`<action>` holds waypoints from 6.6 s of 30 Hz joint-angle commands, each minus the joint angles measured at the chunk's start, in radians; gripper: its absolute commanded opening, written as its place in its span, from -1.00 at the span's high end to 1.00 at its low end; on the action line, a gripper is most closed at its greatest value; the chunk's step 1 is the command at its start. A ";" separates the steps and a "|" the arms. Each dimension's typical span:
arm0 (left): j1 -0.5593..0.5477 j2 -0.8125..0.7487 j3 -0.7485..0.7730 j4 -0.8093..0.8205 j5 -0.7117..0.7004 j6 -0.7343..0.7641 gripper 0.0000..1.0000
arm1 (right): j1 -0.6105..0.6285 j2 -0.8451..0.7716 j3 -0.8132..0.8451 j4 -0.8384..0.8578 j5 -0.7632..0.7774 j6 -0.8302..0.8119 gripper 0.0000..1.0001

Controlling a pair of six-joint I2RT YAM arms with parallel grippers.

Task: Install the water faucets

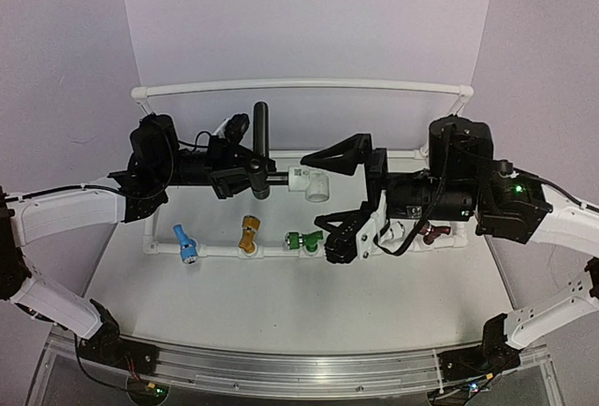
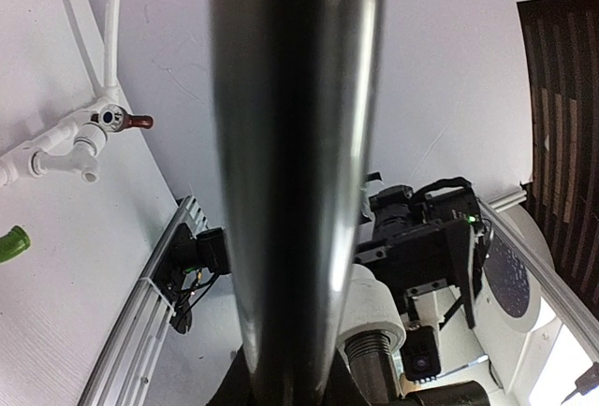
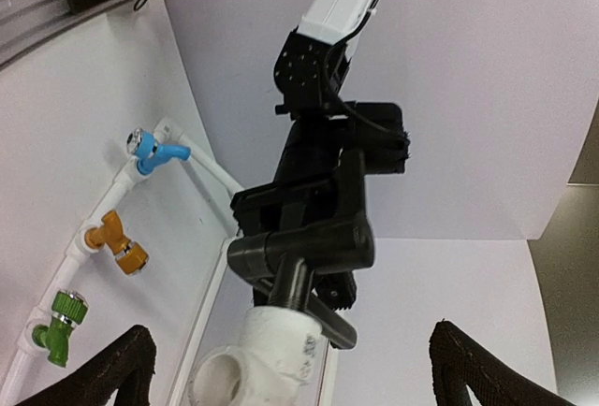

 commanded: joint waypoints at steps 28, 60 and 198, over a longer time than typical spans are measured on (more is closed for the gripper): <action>0.000 -0.014 0.061 0.019 0.056 0.080 1.00 | 0.001 0.062 0.071 0.301 0.153 0.122 -0.80; 0.002 0.038 0.055 0.227 0.060 -0.100 0.99 | 0.017 -0.046 -0.021 0.119 -0.016 0.001 -0.60; -0.027 -0.062 0.168 -0.168 0.077 0.454 1.00 | -0.086 0.087 0.210 -0.028 -0.125 0.582 0.38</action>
